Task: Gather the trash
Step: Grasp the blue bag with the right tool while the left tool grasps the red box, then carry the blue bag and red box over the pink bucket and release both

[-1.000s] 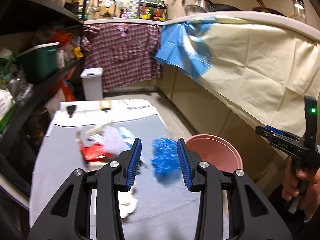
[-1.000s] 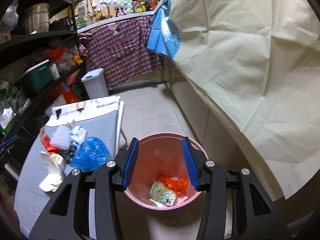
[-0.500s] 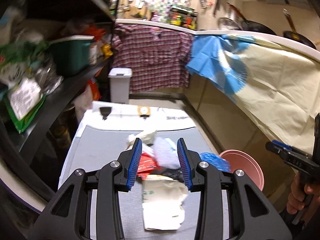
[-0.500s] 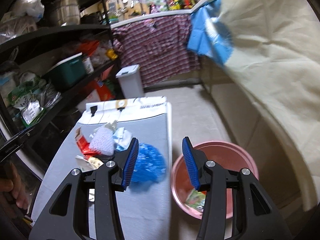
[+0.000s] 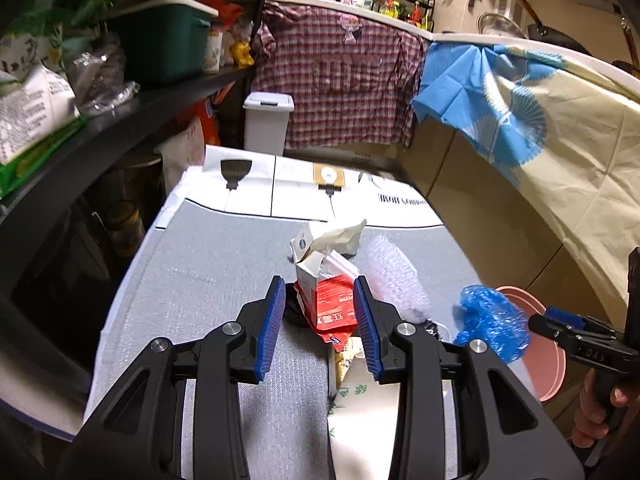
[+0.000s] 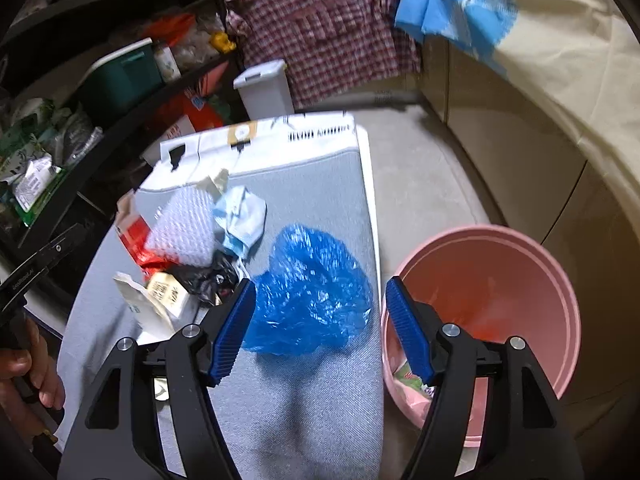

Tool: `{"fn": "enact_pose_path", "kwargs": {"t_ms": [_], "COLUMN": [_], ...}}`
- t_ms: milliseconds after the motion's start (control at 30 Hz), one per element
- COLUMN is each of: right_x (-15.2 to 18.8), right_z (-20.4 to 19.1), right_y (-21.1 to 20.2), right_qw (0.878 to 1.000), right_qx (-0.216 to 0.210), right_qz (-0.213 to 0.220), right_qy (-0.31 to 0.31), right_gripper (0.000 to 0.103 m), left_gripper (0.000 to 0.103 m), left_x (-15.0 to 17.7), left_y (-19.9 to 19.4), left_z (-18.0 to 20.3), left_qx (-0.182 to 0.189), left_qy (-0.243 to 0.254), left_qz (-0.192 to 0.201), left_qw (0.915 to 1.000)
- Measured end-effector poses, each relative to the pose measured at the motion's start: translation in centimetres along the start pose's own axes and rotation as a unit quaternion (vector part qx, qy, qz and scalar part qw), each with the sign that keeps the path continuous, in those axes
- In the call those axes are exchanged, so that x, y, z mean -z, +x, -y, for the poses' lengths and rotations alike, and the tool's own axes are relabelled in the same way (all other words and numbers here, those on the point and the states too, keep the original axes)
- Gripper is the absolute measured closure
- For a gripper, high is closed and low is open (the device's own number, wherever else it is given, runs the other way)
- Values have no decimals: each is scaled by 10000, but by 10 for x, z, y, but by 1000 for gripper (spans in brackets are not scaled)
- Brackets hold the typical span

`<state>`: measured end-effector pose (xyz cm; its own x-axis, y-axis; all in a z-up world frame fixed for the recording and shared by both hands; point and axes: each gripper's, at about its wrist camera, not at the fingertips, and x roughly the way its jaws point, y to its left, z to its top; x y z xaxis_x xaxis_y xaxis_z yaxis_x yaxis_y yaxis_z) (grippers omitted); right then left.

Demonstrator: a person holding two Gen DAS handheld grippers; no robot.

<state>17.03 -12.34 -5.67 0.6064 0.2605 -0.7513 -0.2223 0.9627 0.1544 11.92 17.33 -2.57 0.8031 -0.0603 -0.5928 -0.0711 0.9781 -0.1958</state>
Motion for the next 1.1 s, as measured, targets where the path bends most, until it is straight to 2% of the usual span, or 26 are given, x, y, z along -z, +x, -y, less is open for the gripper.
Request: {"fn": "enact_pose_path", "kwargs": {"t_ms": [200, 367, 467, 533, 633, 733, 1100], "right_x": [5, 6, 7, 8, 9, 7, 5], "right_z": [3, 0, -6, -9, -11, -13, -19], "right_y": [34, 47, 48, 48, 46, 39, 7], "right_qw": [9990, 9982, 9980, 9975, 9974, 9978, 9986], "right_qx": [35, -43, -7, -29, -59, -86, -175], "right_qz": [-440, -592, -574, -584, -535, -404, 4], "right_qy": [-11, -94, -272, -387, -480, -517, -493], "right_gripper": [36, 39, 56, 81, 95, 98, 98], "left_gripper": [68, 70, 86, 93, 97, 97, 97], "left_x": [2, 4, 5, 5, 4, 1, -7], "left_y": [26, 44, 52, 54, 54, 48, 14], "left_z": [-2, 0, 2, 2, 1, 0, -5], "left_qx": [-8, -88, -159, -168, -313, -398, -551], "left_qy": [2, 108, 162, 173, 217, 207, 237], "left_qz": [-158, -268, -335, -391, -406, -338, -63], "left_qw": [9999, 9995, 9992, 9989, 9984, 9984, 9982]}}
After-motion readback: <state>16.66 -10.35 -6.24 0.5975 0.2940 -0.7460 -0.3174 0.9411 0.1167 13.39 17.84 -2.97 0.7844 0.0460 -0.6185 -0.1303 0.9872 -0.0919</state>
